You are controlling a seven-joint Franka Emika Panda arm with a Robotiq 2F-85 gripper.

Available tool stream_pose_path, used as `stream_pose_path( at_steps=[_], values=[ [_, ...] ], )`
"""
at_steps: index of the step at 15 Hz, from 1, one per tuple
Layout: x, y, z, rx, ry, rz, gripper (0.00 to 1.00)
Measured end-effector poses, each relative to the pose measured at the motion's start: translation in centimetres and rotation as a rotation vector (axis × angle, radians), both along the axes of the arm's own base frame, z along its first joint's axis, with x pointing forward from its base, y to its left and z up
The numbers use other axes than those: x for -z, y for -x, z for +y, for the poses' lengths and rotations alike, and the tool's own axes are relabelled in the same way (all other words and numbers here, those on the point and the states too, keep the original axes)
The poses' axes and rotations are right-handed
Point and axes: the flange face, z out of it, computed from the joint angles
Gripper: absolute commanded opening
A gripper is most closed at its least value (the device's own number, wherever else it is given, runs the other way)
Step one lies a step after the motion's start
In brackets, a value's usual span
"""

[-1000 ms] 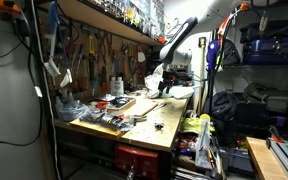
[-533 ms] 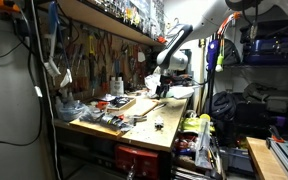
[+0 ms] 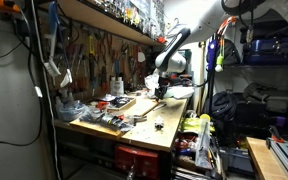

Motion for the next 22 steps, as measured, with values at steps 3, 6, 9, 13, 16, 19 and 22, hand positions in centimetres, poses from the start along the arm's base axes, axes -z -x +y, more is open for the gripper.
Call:
stream_pose_path(
  at_steps=[3, 6, 9, 13, 16, 19, 22],
  values=[
    [-0.2, -0.4, 0.1, 0.011, -0.001, -0.010, 0.58],
    [-0.1, -0.7, 0.3, 0.032, -0.006, -0.010, 0.42],
    [0.1, -1.0, 0.4, 0.046, -0.007, -0.010, 0.44],
    [0.4, -1.3, 0.6, 0.051, 0.005, 0.000, 0.48],
    [0.8, -1.3, 0.7, 0.052, 0.021, 0.016, 0.23],
    [1.0, -1.5, 0.9, 0.050, 0.035, 0.027, 0.04],
    [0.9, -1.8, 1.4, 0.043, 0.043, 0.031, 0.00]
  ],
)
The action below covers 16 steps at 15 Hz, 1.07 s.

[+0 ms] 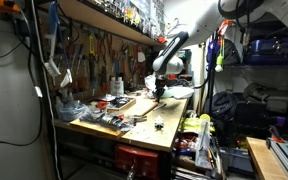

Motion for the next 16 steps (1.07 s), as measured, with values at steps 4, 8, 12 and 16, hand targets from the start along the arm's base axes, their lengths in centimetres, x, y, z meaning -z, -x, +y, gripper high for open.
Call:
stream_pose_path(
  at_steps=[4, 8, 12, 16],
  values=[
    [-0.1, -0.1, 0.1, -0.007, 0.008, 0.002, 0.02],
    [-2.7, -0.7, 0.4, -0.045, 0.057, -0.081, 0.02],
    [-10.1, -0.4, 3.1, -0.174, 0.174, -0.283, 0.02],
    [-17.9, 2.0, 7.3, -0.283, 0.301, -0.503, 0.02]
  ],
)
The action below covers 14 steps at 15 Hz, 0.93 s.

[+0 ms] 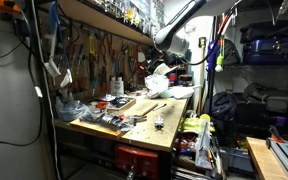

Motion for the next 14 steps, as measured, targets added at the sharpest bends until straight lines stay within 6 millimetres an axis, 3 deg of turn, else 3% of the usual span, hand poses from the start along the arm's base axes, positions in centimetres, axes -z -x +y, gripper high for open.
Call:
stream_pose_path(
  at_steps=[4, 10, 12, 13, 14],
  values=[
    [-6.6, 3.2, 2.9, 0.016, 0.040, -0.197, 0.02],
    [-10.7, 7.6, 2.7, 0.111, -0.011, -0.280, 0.02],
    [-13.5, 8.2, 4.5, 0.088, -0.004, -0.336, 0.02],
    [-15.4, 8.5, 5.6, 0.070, 0.000, -0.375, 0.09],
    [-17.4, 9.0, 6.7, 0.057, -0.002, -0.421, 0.09]
  ],
)
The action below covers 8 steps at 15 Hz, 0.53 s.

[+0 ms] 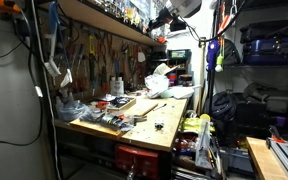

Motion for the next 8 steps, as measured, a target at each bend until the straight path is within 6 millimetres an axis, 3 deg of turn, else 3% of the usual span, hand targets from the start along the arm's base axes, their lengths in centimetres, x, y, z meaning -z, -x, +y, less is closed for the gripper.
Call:
stream_pose_path(
  at_steps=[2, 3, 8],
  values=[
    [-3.1, 1.1, 1.3, -0.019, 0.004, -0.063, 0.09],
    [-3.7, 1.5, 1.3, -0.023, 0.002, -0.071, 0.09],
    [-3.2, 1.4, 0.8, -0.018, -0.005, -0.063, 0.09]
  ],
)
